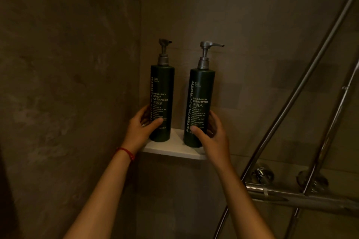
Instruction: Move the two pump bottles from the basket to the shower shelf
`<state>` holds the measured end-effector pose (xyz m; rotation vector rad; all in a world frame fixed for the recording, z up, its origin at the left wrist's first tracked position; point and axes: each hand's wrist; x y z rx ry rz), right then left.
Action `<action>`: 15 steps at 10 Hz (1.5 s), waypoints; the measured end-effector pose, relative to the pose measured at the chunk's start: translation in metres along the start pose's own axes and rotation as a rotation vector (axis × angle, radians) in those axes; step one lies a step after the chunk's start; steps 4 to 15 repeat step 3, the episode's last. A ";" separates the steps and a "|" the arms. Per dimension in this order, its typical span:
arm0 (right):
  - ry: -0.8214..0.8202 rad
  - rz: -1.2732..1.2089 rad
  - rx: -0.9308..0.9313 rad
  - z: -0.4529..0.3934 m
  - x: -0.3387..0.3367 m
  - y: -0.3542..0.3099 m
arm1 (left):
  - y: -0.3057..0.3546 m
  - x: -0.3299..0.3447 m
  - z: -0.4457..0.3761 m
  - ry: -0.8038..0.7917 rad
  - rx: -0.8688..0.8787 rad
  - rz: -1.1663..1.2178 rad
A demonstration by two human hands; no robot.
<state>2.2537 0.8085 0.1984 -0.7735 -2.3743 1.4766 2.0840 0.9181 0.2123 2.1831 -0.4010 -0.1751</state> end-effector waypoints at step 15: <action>0.177 0.149 0.042 0.032 -0.025 -0.002 | 0.004 0.008 0.043 0.143 0.137 -0.319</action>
Point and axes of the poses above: each hand's wrist, its own z-axis away from the middle knuckle, its own x-axis out of the palm, y = z × x, and after that the axes turned 8 degrees about x, right-handed
